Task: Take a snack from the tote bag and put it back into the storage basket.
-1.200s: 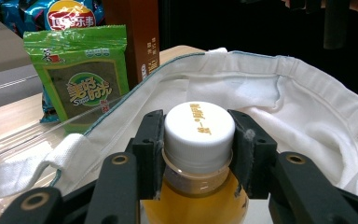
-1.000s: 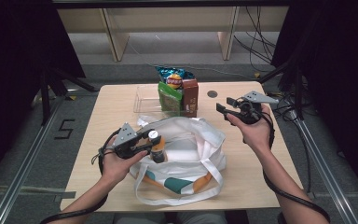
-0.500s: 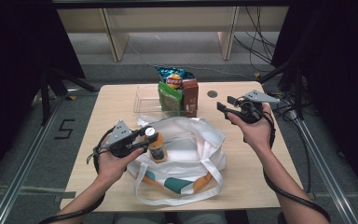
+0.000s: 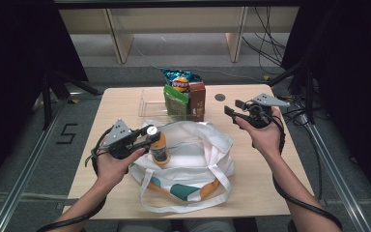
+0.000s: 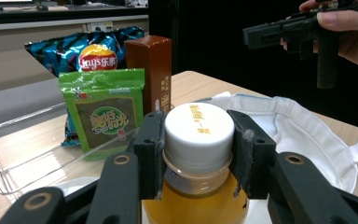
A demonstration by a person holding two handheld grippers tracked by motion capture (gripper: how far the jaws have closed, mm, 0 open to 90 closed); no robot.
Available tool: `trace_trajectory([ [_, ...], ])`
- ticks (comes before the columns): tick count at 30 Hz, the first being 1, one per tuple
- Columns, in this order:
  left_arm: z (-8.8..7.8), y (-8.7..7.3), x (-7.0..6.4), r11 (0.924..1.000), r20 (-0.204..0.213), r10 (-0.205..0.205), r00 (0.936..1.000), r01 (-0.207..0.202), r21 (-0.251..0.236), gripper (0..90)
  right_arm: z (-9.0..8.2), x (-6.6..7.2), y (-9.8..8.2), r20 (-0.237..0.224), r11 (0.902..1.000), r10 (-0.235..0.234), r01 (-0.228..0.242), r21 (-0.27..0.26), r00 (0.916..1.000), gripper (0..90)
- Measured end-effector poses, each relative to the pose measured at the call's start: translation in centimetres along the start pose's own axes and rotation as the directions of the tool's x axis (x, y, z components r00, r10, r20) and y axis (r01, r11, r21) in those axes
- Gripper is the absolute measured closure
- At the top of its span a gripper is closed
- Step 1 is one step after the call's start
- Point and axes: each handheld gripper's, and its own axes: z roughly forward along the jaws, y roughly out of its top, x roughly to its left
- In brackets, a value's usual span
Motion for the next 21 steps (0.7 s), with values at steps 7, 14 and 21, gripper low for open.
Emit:
trace_trajectory([
  [7,-0.2,0.6,0.3,0.9999,-0.01,-0.006,0.9999,0.005,-0.011,58.5,0.0,-0.2,0.1,0.003,0.9998,-0.007,0.007,-0.016,1.0,45.0],
  [14,-0.4,1.4,0.5,0.9997,-0.017,0.006,0.9998,-0.006,-0.022,58.6,0.0,-0.3,0.0,0.0,1.0,-0.003,0.003,-0.006,1.0,45.0],
  [21,-0.6,2.1,0.7,0.9993,-0.024,0.002,0.9997,-0.003,-0.036,58.5,0.1,-0.2,0.0,-0.002,0.9999,-0.013,0.013,-0.007,0.9999,45.0],
])
